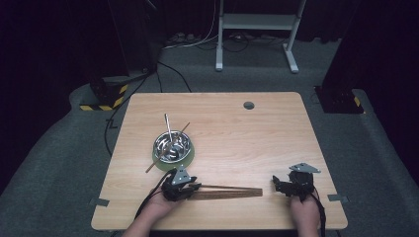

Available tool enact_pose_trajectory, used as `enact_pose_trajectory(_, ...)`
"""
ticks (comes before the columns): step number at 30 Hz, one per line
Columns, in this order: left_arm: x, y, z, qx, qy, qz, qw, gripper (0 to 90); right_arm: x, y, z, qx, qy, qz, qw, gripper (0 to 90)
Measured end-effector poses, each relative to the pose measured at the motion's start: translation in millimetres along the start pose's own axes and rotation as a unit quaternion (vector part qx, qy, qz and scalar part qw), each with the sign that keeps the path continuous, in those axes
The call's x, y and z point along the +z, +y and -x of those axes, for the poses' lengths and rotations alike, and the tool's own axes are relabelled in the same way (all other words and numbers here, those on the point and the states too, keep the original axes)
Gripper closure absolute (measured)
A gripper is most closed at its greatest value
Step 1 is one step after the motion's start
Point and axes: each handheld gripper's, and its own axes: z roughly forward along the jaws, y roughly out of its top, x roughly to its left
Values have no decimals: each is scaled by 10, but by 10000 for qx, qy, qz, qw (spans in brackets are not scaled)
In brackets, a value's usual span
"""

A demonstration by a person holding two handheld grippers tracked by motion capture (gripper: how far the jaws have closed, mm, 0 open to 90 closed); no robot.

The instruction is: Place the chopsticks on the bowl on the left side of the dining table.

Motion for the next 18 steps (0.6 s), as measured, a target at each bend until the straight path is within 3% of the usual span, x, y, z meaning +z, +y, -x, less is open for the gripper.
enact_pose_trajectory(9, 0, -16, 9, 93, -126, -12, 9999, 788, 3, -1, -1, -25, 4, 22, 10000, 119)
enact_pose_trajectory(18, -64, -63, -41, -14, -119, -44, 9999, 828, 2, -2, -5, -23, 17, 18, 10000, 119)
